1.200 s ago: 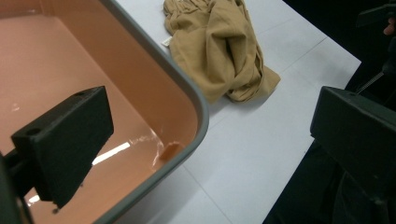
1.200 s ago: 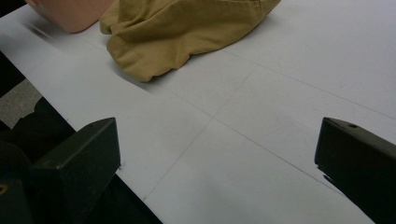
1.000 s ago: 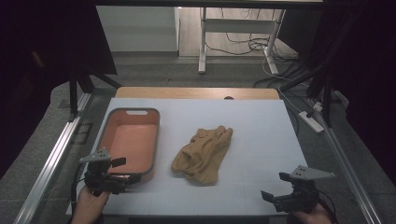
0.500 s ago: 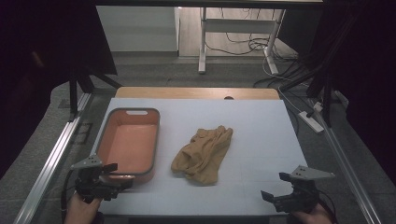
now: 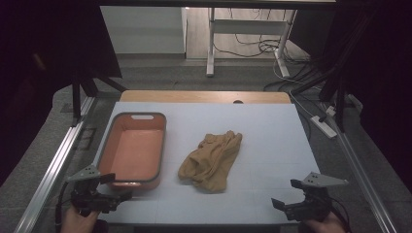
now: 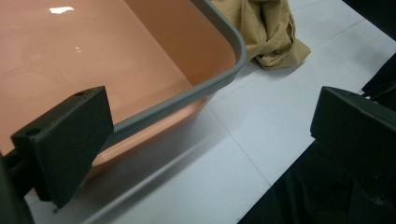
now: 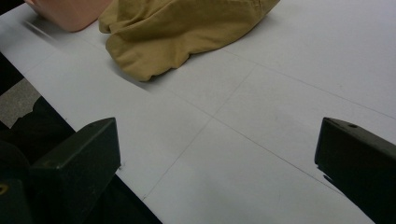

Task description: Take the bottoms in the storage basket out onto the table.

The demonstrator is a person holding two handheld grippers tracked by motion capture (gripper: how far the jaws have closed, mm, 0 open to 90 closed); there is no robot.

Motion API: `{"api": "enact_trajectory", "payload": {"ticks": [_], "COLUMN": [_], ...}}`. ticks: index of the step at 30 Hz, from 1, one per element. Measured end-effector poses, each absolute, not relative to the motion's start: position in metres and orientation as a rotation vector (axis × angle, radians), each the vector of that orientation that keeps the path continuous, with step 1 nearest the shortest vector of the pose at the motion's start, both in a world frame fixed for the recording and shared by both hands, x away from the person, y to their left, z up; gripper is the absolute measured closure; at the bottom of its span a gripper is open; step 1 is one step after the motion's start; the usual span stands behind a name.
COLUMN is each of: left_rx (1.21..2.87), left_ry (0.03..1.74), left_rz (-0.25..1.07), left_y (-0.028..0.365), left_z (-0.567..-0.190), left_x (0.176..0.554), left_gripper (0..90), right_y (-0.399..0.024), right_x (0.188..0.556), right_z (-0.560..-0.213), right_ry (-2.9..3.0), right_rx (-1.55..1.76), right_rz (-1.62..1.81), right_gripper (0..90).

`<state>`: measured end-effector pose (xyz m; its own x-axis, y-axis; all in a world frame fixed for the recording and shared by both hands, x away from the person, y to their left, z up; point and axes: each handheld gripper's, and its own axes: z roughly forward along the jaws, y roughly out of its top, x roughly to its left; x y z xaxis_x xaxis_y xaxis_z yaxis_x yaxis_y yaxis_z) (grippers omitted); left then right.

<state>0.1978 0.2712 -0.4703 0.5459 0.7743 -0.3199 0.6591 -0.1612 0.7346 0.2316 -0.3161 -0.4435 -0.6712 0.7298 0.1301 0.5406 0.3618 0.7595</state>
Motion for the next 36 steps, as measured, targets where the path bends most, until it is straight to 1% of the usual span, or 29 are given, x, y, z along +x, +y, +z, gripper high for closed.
{"api": "enact_trajectory", "payload": {"ticks": [36], "left_rx": [1.914], "left_ry": [1.228], "left_rz": [0.214], "left_y": [0.292], "left_z": [-0.470], "left_x": [0.179], "left_gripper": [0.0], "right_y": [-0.317], "right_x": [0.231], "right_z": [-0.443], "right_ry": [2.375], "right_rx": [1.149], "right_rz": [1.210], "right_gripper": [0.7]}}
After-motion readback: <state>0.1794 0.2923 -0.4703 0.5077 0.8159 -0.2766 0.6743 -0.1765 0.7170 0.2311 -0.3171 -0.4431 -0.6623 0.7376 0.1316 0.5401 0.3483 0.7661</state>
